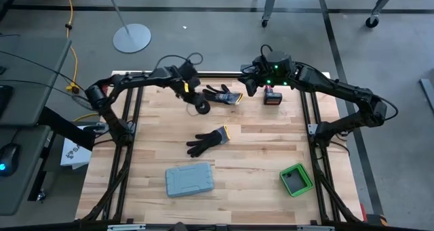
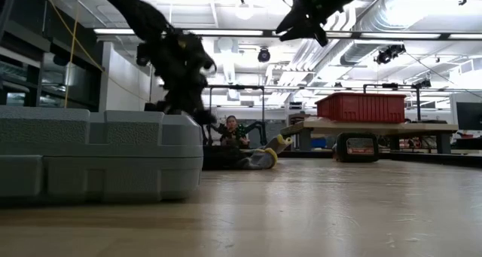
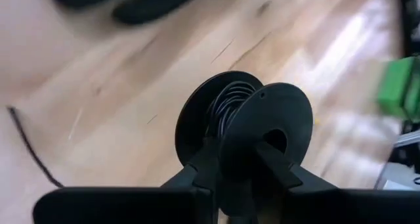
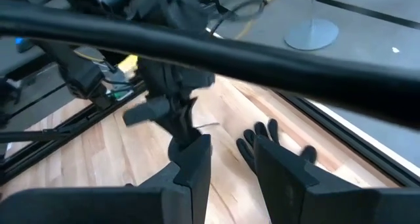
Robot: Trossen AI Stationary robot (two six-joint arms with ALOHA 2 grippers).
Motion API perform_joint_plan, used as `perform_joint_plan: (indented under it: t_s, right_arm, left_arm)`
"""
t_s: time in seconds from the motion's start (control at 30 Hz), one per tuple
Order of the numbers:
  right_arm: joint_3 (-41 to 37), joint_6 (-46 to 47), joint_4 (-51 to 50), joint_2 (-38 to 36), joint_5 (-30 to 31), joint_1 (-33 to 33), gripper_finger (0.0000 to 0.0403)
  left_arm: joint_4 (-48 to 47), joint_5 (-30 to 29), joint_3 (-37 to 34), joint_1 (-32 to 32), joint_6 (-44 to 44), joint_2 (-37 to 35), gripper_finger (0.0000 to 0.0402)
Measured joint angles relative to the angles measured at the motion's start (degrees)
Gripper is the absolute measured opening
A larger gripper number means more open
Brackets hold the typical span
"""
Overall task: Coil cords
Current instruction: Uncoil the black wire cable from the black spool
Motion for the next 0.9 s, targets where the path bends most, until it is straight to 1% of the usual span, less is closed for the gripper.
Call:
perform_joint_plan:
  t_s: [0.1,0.17,0.23,0.3,0.4,0.5,0.6,0.73,0.9]
  right_arm:
    - [0.0,0.1,2.3,0.0,-3.0,0.0,0.0110]
    - [0.0,0.0,5.0,0.0,-6.9,0.0,0.0110]
    - [0.0,-0.3,7.1,0.0,-10.7,0.0,0.0110]
    - [0.0,-0.5,8.9,0.0,-12.1,0.0,0.0110]
    - [0.0,-0.5,10.7,0.2,-12.2,0.0,0.0110]
    - [0.0,-1.6,12.6,0.5,-12.0,0.0,0.0110]
    - [0.0,-2.2,16.6,0.9,-10.1,0.4,0.0110]
    - [0.0,-5.2,23.4,1.8,-8.5,0.9,0.0110]
    - [0.0,-12.9,31.2,3.6,-6.2,2.8,0.0110]
  left_arm:
    - [1.0,0.2,2.1,0.3,1.8,-3.5,0.0047]
    - [2.5,1.1,3.7,0.4,3.3,-6.2,0.0047]
    - [5.9,1.6,4.9,0.6,4.2,-8.9,0.0047]
    - [10.7,1.2,5.9,0.7,3.6,-11.4,0.0050]
    - [19.8,-2.1,7.5,0.7,0.8,-14.7,0.0049]
    - [29.2,-3.6,8.4,0.7,-1.1,-16.7,0.0048]
    - [35.8,-4.7,9.6,0.7,-1.9,-17.6,0.0048]
    - [40.3,-4.7,11.6,0.3,-1.9,-17.6,0.0048]
    - [44.4,-4.8,12.5,-1.4,-1.8,-16.9,0.0048]
